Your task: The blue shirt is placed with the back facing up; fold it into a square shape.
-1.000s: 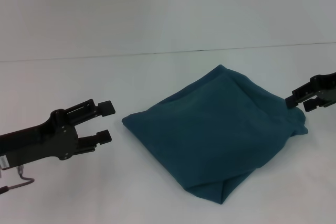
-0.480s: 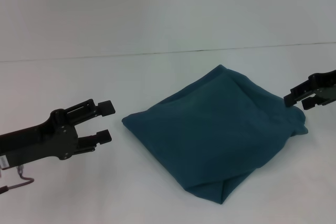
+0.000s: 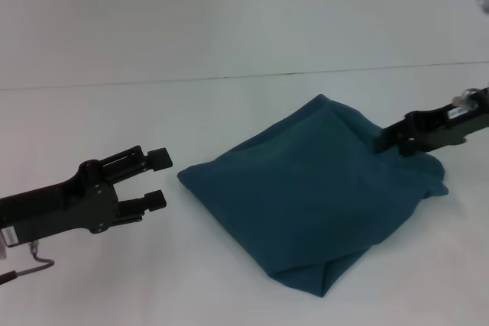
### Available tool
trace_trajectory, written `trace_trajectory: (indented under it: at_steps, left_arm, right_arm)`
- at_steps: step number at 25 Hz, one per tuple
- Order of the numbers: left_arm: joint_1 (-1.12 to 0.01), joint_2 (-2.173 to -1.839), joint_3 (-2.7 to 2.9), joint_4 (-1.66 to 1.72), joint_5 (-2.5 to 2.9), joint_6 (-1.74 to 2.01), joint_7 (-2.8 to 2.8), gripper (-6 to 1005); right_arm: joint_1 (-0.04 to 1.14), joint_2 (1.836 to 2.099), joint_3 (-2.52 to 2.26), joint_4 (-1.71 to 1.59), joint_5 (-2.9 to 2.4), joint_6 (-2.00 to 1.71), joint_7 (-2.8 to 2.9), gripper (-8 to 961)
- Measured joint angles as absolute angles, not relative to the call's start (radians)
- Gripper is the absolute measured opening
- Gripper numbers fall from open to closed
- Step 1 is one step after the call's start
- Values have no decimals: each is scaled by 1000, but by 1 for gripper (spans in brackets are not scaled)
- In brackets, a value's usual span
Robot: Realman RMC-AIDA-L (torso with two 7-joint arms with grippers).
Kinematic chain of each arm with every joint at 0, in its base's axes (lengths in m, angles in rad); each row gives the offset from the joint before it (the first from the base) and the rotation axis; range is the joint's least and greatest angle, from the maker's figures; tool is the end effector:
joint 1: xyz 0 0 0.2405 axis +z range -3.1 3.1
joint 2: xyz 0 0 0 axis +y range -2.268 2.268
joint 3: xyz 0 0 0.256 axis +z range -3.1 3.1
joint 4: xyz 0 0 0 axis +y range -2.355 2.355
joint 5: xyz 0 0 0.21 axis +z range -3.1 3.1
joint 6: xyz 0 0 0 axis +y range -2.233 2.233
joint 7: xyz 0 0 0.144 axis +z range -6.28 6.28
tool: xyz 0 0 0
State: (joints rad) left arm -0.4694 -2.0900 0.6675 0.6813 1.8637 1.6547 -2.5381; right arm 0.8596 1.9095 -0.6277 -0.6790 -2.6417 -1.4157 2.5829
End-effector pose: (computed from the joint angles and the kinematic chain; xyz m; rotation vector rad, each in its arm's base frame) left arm -0.2573 0.3157 0.0135 1.9513 2.0506 1.0301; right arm 0.2535 0.4226 0.0687 -2.1568 1.7071 0.0403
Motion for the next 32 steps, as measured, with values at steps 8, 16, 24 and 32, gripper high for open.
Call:
trace_trajectory:
  at_steps: [8, 16, 24, 32]
  left_arm:
    - [-466, -2094, 664, 680, 1864, 1654, -2537, 936]
    - [-467, -2094, 667, 678, 1864, 1652, -2537, 936]
    - [-469, -2094, 672, 678, 1881, 1638, -2546, 936]
    - [-469, -2094, 672, 678, 1885, 1629, -2544, 937]
  right_arm:
    - [876, 1946, -707, -633, -2632, -1276, 2585, 601]
    - [869, 1973, -733, -631, -2630, -1219, 2560, 599]
    - [873, 1965, -733, -631, -2630, -1229, 2563, 597]
    - [869, 1967, -731, -623, -2631, -1221, 2559, 594]
